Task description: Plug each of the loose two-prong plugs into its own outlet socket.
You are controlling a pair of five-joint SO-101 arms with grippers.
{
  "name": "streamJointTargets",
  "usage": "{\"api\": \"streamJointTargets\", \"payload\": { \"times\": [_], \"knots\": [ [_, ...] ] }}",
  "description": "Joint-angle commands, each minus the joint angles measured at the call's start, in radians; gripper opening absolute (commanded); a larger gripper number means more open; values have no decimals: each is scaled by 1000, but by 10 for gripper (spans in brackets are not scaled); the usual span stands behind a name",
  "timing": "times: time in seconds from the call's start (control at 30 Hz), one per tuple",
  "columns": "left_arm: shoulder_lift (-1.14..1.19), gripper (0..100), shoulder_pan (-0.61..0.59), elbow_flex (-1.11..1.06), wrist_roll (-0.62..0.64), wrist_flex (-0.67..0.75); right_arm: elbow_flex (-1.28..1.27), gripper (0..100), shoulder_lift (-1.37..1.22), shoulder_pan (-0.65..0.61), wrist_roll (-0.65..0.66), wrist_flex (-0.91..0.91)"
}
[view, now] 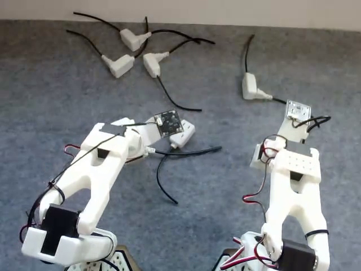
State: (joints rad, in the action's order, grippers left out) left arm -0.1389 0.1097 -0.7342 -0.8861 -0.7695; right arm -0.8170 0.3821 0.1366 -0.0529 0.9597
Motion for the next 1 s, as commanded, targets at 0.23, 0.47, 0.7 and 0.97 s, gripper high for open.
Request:
{"api": "streamJointTargets", "payload": {
  "times": [0.23,0.47,0.7,0.97],
  "knots": [
    [182,127,30,136,-15,-17,4,8,13,13,-9,-13],
    [394,123,28,440,-20,-253,4,8,13,13,-9,-12],
    [581,120,33,708,-118,-466,4,8,13,13,-9,-12],
    [631,75,41,840,-92,-574,4,8,13,13,-9,-13]
  ]
}}
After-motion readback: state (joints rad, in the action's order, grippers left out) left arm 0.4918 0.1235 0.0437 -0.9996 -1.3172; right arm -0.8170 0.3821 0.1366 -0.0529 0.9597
